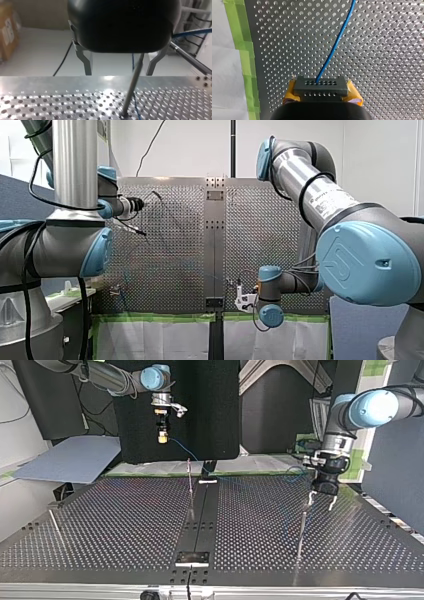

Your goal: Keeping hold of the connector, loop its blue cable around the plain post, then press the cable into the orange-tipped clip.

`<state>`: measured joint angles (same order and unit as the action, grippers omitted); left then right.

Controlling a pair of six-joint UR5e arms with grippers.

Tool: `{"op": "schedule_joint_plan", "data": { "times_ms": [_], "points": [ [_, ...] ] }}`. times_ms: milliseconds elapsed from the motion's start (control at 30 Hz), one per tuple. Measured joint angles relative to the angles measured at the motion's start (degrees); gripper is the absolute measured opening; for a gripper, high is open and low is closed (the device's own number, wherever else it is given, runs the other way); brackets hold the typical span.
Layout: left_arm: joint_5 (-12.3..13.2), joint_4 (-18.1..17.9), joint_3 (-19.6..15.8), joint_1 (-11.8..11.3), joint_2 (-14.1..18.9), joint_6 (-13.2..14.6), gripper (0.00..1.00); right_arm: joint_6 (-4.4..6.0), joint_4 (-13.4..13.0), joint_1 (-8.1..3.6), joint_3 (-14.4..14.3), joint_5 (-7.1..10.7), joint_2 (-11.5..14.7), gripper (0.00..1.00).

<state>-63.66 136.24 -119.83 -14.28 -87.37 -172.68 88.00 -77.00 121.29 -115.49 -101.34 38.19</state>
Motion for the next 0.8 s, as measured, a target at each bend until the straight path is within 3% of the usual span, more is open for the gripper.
{"op": "schedule_joint_plan", "data": {
  "times_ms": [433,667,800],
  "points": [
    [-0.7,-6.9,0.2,0.0,-1.0,-7.1,1.0,-0.09,0.2,0.0,0.0,0.0,0.0,0.0],
    [-2.2,-5.7,2.4,-0.1,-1.0,-9.8,1.0,-0.1,0.2,0.0,0.0,0.0,-0.1,0.0],
    [-3.9,-3.9,3.9,-0.4,-1.1,-9.1,1.0,-0.1,0.2,-0.01,0.0,0.0,-0.1,0.0]
  ]
}}
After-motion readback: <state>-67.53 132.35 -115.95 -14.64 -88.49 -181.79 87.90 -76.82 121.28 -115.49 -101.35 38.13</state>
